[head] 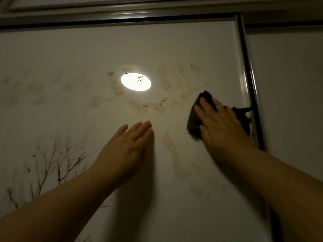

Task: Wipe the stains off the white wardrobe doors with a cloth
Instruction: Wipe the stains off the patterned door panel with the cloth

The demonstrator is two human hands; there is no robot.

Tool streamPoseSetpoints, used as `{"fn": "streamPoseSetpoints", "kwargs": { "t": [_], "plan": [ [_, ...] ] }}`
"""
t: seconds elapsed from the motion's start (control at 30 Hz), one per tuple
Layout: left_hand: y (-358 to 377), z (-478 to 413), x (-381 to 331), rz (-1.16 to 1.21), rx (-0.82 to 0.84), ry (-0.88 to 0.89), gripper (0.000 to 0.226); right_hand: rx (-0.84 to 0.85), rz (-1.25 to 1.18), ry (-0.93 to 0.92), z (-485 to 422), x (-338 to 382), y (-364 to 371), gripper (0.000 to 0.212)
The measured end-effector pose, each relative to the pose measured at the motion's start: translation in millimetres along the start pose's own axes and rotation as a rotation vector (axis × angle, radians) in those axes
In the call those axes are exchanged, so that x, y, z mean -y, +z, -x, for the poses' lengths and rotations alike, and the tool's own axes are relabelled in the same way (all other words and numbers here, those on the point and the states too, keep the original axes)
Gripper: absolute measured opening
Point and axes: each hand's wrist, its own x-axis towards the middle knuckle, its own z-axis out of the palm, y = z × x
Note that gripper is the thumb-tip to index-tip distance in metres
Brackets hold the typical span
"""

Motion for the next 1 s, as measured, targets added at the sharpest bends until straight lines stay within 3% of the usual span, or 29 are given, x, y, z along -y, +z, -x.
{"fn": "streamPoseSetpoints", "kwargs": {
  "t": [0.07, 0.17, 0.33, 0.47, 0.67, 0.77, 0.87, 1.0],
  "plan": [
    [0, 1, 1, -0.014, -0.002, 0.008, 0.056, -0.010, -0.015, 0.110, -33, -1, -3, 0.055],
    [-1, 2, 6, 0.017, -0.030, 0.029, 0.055, 0.000, -0.011, 0.138, -65, 26, -1, 0.057],
    [-2, 4, 17, 0.078, -0.124, 0.055, 0.054, -0.006, 0.001, -0.045, -36, 76, 12, 0.057],
    [1, 4, 32, 0.073, -0.153, 0.104, 0.053, 0.051, -0.006, -0.123, 12, 71, 15, 0.057],
    [6, -5, 57, 0.044, -0.202, 0.153, 0.049, -0.021, 0.002, 0.258, -47, 19, -3, 0.056],
    [13, -5, 64, 0.029, -0.210, 0.191, 0.049, -0.049, 0.039, 0.328, -97, 32, -3, 0.055],
    [18, -5, 67, 0.050, -0.219, 0.189, 0.050, -0.054, 0.021, 0.259, -114, 68, -1, 0.059],
    [19, -6, 69, 0.079, -0.218, 0.216, 0.051, -0.001, -0.042, 0.022, -60, 82, 7, 0.057]
  ]
}}
